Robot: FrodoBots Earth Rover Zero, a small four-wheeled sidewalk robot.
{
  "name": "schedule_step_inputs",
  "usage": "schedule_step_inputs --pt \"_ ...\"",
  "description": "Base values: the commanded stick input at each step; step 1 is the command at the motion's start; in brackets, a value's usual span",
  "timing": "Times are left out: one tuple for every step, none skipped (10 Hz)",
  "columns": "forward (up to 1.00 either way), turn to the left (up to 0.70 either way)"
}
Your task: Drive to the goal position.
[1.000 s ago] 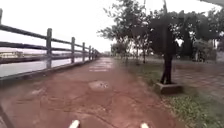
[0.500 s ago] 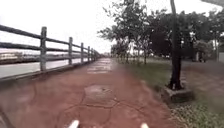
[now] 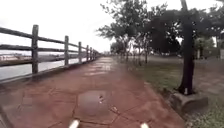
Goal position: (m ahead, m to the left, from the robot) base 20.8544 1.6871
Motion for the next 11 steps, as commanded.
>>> schedule_step_inputs --pt "0.7 0.17" --pt "0.7 0.0" --pt "0.7 0.0" --pt "0.7 0.0" --pt "0.7 0.0" --pt "0.7 0.0" --pt "0.7 0.0" --pt "0.7 0.0" --pt "0.7 0.0" --pt "0.7 0.0" --pt "0.7 0.0"
